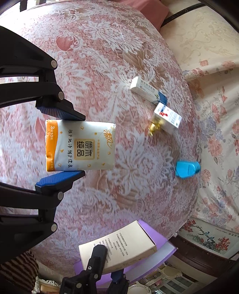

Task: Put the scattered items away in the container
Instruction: 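Carry the tissue pack and beige box over the purple box with both grippers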

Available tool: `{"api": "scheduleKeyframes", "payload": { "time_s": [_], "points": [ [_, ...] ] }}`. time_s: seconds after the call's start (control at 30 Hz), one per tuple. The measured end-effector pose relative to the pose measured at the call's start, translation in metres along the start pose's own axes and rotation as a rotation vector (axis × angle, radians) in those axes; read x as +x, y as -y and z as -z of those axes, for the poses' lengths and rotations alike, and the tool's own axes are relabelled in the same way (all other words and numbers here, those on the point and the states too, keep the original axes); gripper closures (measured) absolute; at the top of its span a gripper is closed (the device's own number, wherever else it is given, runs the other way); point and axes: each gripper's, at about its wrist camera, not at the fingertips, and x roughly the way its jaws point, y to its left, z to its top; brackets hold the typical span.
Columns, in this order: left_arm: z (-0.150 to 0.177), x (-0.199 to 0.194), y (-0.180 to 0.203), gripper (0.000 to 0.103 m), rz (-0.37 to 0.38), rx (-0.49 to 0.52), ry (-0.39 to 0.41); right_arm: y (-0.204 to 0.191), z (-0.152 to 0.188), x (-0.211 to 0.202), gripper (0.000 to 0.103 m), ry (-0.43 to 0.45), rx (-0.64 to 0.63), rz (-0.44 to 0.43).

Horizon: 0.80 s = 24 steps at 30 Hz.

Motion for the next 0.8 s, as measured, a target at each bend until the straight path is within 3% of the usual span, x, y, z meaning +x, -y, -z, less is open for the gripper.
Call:
{"api": "scheduleKeyframes", "payload": {
  "time_s": [0.8],
  "points": [
    [-0.054, -0.022, 0.16, 0.05, 0.008, 0.138, 0.109, 0.132, 0.029, -0.067, 0.047, 0.149, 0.055, -0.034]
  ]
}}
